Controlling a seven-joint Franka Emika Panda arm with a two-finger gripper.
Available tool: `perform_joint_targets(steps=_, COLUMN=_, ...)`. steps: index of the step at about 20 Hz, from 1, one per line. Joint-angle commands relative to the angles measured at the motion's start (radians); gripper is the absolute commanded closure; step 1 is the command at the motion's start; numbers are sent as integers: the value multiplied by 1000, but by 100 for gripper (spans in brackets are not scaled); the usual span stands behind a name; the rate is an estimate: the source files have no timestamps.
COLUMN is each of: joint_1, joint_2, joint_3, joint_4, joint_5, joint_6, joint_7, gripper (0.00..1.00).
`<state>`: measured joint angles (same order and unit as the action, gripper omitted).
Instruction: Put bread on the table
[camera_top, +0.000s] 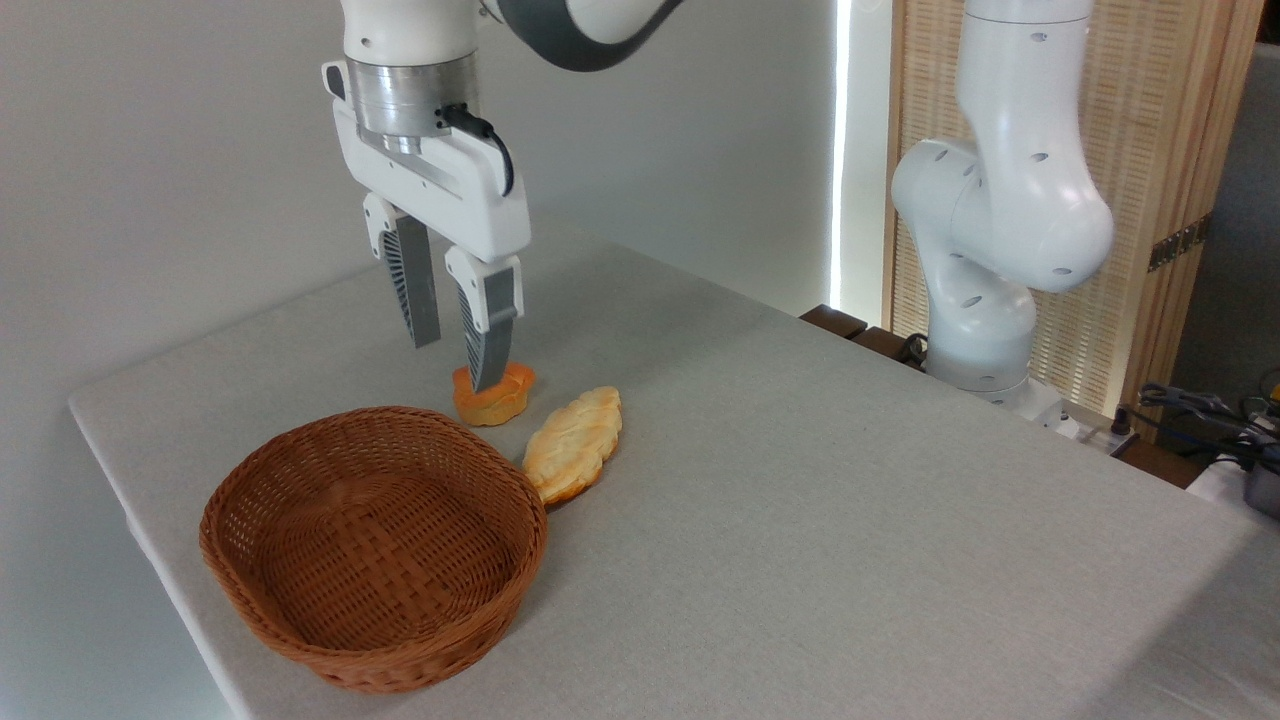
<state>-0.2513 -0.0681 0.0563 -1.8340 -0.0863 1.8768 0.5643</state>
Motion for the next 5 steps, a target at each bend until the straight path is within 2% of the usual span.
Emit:
perform_joint_targets(steps=1, joint_1=-8, joint_2=1, joint_3=49, joint_4=10, joint_5=-1, joint_6=-15, joint_7=52, gripper=0)
perform_joint_targets(steps=5, joint_1=-8, joint_2=-1, joint_3=79, joint_4=12, joint_5=-3, joint_6=-15, joint_7=52, gripper=0)
